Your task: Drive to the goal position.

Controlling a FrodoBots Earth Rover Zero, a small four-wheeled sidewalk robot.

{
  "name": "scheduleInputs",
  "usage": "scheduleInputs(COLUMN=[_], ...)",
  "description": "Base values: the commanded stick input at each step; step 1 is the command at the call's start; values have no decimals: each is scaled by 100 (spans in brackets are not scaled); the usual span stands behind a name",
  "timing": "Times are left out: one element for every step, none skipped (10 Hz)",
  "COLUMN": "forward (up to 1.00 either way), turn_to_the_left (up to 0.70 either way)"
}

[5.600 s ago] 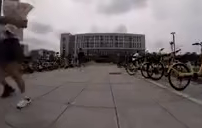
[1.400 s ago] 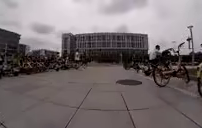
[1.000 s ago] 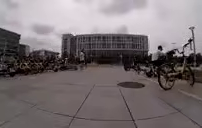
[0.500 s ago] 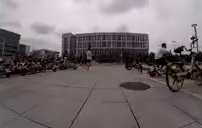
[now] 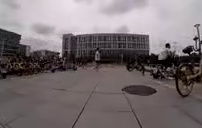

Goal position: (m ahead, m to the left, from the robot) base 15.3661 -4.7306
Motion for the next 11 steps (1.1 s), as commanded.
scheduleInputs(forward=[60, 60, 60, 60, 60, 60, 60, 60, 60, 60, 60], turn_to_the_left=[1, 1, 1, 1, 1, 1, 1, 1, 1, 1, 1])
